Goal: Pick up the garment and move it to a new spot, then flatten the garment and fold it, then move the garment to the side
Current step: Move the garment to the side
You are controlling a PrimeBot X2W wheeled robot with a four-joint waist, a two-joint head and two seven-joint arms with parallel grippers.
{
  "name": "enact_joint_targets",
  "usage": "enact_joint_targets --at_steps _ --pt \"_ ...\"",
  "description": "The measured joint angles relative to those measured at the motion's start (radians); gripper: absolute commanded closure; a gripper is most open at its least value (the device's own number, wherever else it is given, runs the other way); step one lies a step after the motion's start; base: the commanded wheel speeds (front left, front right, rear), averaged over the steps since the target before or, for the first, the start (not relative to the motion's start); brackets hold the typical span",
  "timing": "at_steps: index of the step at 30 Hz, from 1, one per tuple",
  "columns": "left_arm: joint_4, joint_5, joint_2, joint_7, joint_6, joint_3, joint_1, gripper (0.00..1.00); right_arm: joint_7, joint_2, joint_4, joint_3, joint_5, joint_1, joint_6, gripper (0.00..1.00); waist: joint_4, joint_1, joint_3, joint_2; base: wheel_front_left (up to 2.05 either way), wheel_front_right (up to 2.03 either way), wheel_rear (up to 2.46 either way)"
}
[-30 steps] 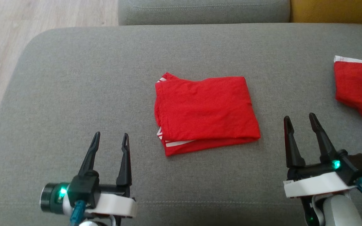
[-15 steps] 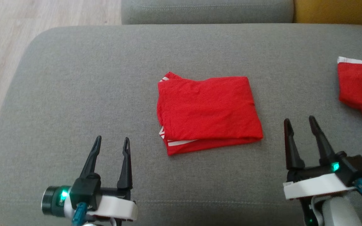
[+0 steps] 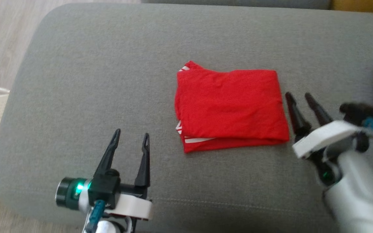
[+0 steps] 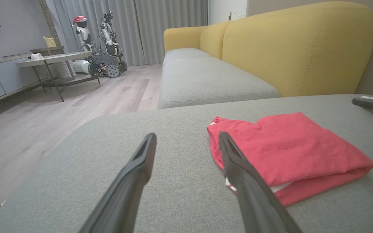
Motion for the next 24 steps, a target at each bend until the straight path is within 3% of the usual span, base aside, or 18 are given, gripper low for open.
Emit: enact_joint_targets --at_steps 7,13,14,15,16,24 --pt "0.005 0.001 0.000 0.000 0.000 -0.031 -0.022 0.00 0.245 -0.127 0.074 0.071 0.179 -0.089 0.000 0.00 0.044 0.0000 0.040 0.0000 0.00 0.00 0.00" --pt "0.006 -0.002 0.000 0.000 0.012 -0.056 -0.055 0.00 0.393 -0.159 0.072 0.129 0.306 -0.123 0.000 0.02 0.066 0.0000 0.087 0.0000 0.00 0.00 0.00" --pt "0.007 -0.002 0.000 0.000 0.012 -0.058 -0.059 0.00 0.404 -0.161 0.071 0.137 0.320 -0.123 0.000 0.48 0.068 0.0000 0.090 0.0000 0.00 0.00 0.00" --pt "0.008 -0.002 0.000 0.000 0.012 -0.060 -0.062 0.00 0.411 -0.163 0.070 0.145 0.333 -0.123 0.000 0.66 0.069 0.0000 0.093 0.0000 0.00 0.00 0.00" --pt "0.008 -0.002 0.000 0.000 0.012 -0.061 -0.064 0.00 0.411 -0.165 0.070 0.152 0.345 -0.123 0.000 1.00 0.070 0.0000 0.096 0.0000 0.00 0.00 0.00" --pt "-0.002 -0.002 0.004 0.000 0.029 -0.060 -0.085 0.00 0.342 -0.214 0.010 0.187 0.360 -0.175 0.000 1.00 0.033 0.0000 0.112 0.0000 0.00 0.00 0.00"
